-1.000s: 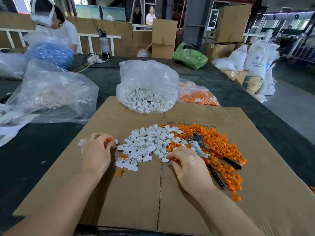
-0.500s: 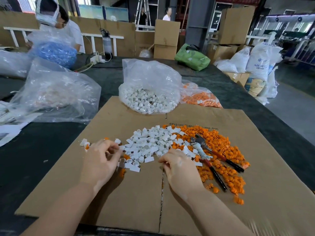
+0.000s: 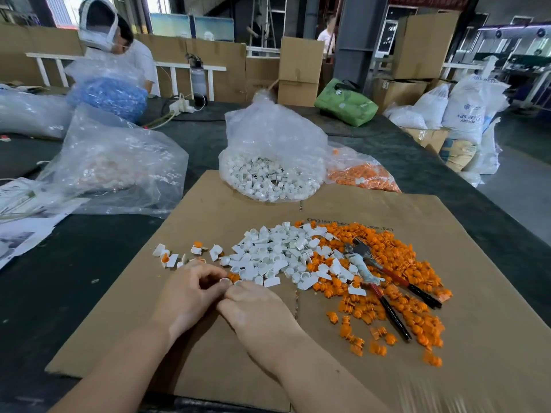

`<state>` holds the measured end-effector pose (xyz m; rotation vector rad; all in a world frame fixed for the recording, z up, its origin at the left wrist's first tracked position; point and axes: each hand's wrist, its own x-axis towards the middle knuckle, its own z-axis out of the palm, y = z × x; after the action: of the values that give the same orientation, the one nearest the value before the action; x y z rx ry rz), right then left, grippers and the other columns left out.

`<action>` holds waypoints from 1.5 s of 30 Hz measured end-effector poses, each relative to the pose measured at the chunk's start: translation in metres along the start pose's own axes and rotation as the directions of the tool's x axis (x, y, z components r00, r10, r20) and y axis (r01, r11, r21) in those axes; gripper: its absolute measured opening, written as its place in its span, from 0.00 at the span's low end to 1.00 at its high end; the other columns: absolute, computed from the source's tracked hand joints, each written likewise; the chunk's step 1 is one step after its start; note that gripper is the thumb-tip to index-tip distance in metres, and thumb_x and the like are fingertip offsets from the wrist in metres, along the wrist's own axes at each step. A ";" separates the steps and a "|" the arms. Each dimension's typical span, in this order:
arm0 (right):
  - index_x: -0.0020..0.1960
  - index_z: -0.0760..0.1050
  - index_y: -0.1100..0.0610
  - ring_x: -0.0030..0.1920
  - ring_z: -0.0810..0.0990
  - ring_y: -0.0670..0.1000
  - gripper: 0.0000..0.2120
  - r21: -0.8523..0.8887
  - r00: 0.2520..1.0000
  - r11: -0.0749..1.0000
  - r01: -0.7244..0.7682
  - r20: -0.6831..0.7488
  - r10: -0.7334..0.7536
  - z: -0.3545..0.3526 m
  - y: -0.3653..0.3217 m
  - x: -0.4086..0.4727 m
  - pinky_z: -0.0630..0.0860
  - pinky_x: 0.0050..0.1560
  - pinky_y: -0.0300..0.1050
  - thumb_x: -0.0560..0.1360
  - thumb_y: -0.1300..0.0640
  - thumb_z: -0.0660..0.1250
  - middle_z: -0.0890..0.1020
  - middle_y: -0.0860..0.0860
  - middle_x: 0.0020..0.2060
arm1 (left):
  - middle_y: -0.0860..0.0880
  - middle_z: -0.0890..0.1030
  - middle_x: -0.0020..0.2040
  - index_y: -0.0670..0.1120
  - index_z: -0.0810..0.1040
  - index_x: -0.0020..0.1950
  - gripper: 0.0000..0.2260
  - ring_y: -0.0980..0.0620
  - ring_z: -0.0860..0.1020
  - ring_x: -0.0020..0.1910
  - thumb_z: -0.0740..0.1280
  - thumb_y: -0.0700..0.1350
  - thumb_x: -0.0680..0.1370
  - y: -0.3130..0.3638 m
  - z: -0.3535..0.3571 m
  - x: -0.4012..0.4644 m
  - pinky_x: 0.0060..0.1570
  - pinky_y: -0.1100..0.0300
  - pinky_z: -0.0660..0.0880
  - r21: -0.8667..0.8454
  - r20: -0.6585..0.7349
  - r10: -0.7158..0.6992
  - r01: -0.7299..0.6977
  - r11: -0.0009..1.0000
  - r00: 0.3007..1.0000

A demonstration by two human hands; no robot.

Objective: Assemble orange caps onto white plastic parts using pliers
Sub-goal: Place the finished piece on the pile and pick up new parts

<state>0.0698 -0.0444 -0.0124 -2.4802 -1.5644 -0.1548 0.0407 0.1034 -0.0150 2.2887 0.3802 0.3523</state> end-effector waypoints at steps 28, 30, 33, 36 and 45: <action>0.41 0.78 0.45 0.42 0.78 0.36 0.12 0.762 0.564 0.521 -0.384 -0.253 0.786 -0.042 0.063 -0.068 0.72 0.40 0.26 0.74 0.63 0.69 0.81 0.40 0.37 | 0.53 0.79 0.37 0.56 0.76 0.49 0.09 0.57 0.78 0.36 0.70 0.43 0.75 0.075 0.077 -0.003 0.35 0.72 0.68 -0.253 0.113 0.083 -0.053 0.966 0.990; 0.41 0.78 0.46 0.40 0.77 0.36 0.12 0.769 0.548 0.504 -0.394 -0.244 0.800 -0.042 0.064 -0.071 0.72 0.39 0.27 0.74 0.63 0.69 0.81 0.41 0.36 | 0.57 0.76 0.39 0.55 0.79 0.57 0.11 0.56 0.76 0.40 0.68 0.43 0.76 0.076 0.080 -0.003 0.42 0.68 0.69 -0.217 0.106 0.138 -0.113 0.970 0.985; 0.42 0.80 0.50 0.39 0.77 0.37 0.08 0.775 0.529 0.484 -0.406 -0.233 0.816 -0.043 0.065 -0.073 0.71 0.38 0.28 0.74 0.63 0.69 0.81 0.43 0.35 | 0.57 0.74 0.39 0.53 0.76 0.62 0.14 0.55 0.75 0.41 0.66 0.43 0.78 0.076 0.083 -0.004 0.47 0.62 0.71 -0.171 0.102 0.174 -0.155 0.973 0.979; 0.42 0.80 0.51 0.38 0.78 0.37 0.06 0.784 0.515 0.466 -0.409 -0.224 0.828 -0.042 0.066 -0.076 0.71 0.38 0.28 0.74 0.62 0.70 0.81 0.43 0.35 | 0.55 0.76 0.39 0.52 0.73 0.56 0.09 0.55 0.78 0.39 0.67 0.44 0.77 0.072 0.082 -0.004 0.40 0.67 0.71 -0.166 0.051 0.091 -0.082 0.983 0.995; 0.40 0.77 0.49 0.36 0.77 0.37 0.07 0.769 0.516 0.493 -0.408 -0.251 0.819 -0.038 0.064 -0.072 0.71 0.36 0.29 0.73 0.59 0.70 0.80 0.44 0.32 | 0.47 0.79 0.30 0.46 0.76 0.40 0.06 0.50 0.79 0.29 0.67 0.38 0.76 0.087 0.090 -0.007 0.33 0.61 0.77 -0.566 0.163 -0.037 0.124 0.815 0.986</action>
<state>0.0968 -0.1432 0.0029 -1.9660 -0.2201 -0.2137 0.0812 -0.0152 -0.0115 1.6807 0.2504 0.2154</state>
